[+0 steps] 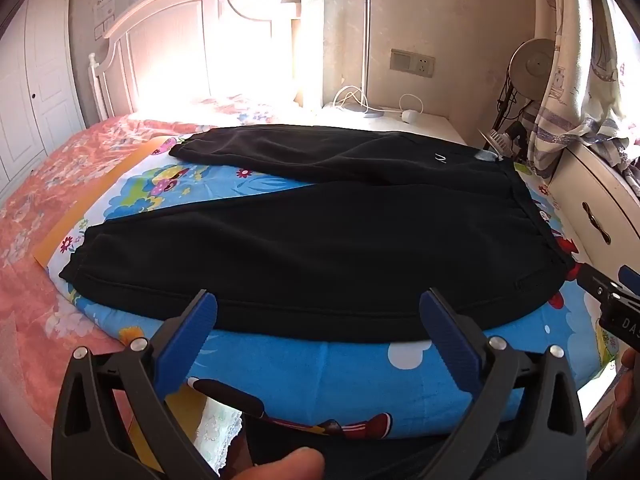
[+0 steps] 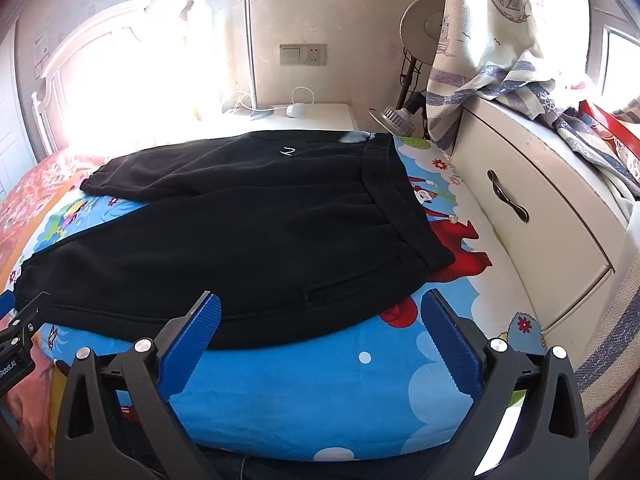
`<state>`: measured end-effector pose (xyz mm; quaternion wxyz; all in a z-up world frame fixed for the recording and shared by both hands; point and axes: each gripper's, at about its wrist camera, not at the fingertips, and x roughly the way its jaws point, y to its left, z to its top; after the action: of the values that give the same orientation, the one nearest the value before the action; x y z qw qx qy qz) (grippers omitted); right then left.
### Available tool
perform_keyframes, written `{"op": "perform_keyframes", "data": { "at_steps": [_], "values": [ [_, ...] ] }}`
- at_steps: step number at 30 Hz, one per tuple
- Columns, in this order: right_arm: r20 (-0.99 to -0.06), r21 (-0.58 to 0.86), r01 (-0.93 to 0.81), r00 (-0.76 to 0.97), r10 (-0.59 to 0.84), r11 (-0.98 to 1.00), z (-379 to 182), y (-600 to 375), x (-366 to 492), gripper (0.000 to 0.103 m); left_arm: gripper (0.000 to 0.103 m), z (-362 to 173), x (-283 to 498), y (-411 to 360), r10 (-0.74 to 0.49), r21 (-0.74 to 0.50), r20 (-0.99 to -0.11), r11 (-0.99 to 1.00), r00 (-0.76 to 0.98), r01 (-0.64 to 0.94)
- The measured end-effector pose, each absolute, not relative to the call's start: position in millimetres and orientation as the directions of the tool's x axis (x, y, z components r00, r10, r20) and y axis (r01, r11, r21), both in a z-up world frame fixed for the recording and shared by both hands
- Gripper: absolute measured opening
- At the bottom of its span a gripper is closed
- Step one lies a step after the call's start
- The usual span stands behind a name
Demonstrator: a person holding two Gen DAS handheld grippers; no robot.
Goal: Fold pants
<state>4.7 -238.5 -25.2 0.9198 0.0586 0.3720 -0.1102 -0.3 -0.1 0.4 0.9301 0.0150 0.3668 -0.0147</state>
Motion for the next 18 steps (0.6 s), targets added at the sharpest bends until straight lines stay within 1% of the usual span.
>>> {"op": "perform_keyframes", "data": {
  "at_steps": [4,7,9,18],
  "values": [
    [-0.697,0.025,0.250,0.698,-0.163,0.968,-25.6,-238.3,5.2,0.097,0.101,1.7,2.6,-6.1,0.006,0.036,-0.674,0.999,0.739,0.024],
    [-0.694,0.026,0.249,0.702,-0.162,0.968,-24.2,-237.3,4.8,0.097,0.101,3.4,-4.4,-1.0,-0.009,0.015,-0.661,1.000,0.751,0.025],
    [-0.693,0.028,0.249,0.703,-0.161,0.968,-24.5,-237.2,4.6,0.097,0.101,2.9,-4.1,-5.8,0.003,0.030,-0.662,0.999,0.749,0.022],
    [-0.699,0.035,0.249,0.698,-0.155,0.968,-25.2,-238.3,6.6,0.097,0.101,1.5,-1.4,-0.3,0.011,0.030,-0.673,0.999,0.739,0.012]
  ]
}}
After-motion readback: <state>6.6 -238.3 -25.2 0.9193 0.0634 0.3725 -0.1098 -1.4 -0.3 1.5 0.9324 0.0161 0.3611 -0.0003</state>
